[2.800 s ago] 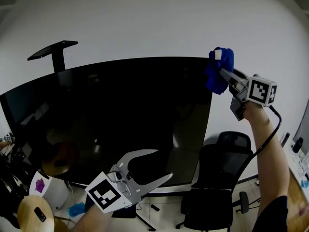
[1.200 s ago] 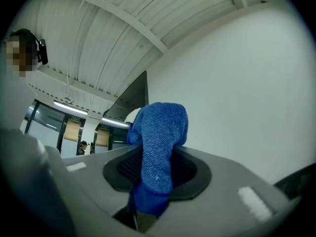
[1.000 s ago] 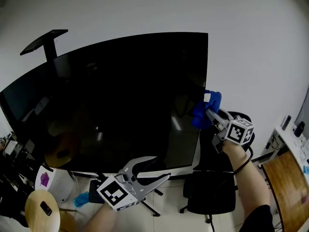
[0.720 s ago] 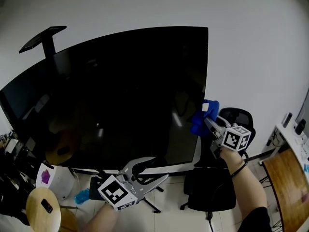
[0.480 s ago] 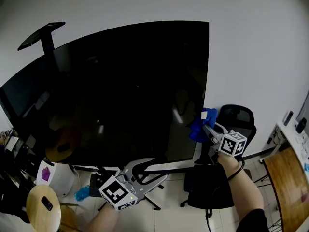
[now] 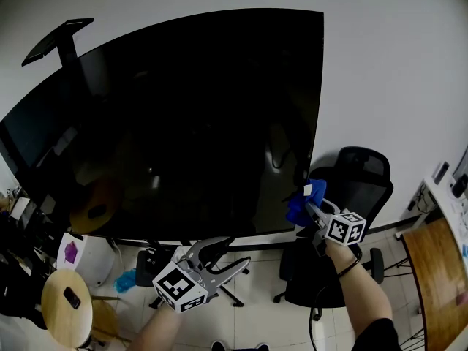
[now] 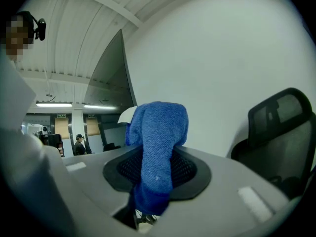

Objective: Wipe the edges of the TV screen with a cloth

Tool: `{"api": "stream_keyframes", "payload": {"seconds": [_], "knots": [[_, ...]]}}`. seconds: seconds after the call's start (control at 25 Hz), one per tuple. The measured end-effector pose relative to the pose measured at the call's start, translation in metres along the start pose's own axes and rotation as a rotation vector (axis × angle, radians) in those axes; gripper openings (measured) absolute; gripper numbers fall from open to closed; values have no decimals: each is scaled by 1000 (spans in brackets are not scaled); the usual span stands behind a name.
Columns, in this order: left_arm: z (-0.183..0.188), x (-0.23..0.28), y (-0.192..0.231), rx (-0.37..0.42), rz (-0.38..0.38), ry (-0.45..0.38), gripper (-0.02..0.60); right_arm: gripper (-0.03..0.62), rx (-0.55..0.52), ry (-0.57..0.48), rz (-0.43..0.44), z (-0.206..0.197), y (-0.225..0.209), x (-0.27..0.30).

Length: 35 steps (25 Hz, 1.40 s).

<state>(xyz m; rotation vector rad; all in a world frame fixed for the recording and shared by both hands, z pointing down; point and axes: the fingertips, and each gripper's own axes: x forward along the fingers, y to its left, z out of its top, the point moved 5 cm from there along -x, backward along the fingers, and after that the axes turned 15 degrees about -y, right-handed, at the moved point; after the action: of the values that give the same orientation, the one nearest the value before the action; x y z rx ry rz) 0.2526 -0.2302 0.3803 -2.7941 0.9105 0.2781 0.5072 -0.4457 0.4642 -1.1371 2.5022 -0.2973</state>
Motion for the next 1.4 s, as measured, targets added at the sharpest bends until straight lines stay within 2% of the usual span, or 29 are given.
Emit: {"api": "stream_keyframes", "payload": {"seconds": [0.48,1.04,1.28,1.4], "knots": [[-39,-6,0,-63,33,59,232,133,93,137,-98,-99,-33,-28],[-64,-9,-2,-106,58,107,232,133,214,261,-179,-178,-58,-55],[-72,-17,-3,-119,80,125,232,133,326,240,-249,-198,-63,-72],[-76,-22,-6,-130,90,127,232,133,409,193,-247,-207,-61,-73]]}}
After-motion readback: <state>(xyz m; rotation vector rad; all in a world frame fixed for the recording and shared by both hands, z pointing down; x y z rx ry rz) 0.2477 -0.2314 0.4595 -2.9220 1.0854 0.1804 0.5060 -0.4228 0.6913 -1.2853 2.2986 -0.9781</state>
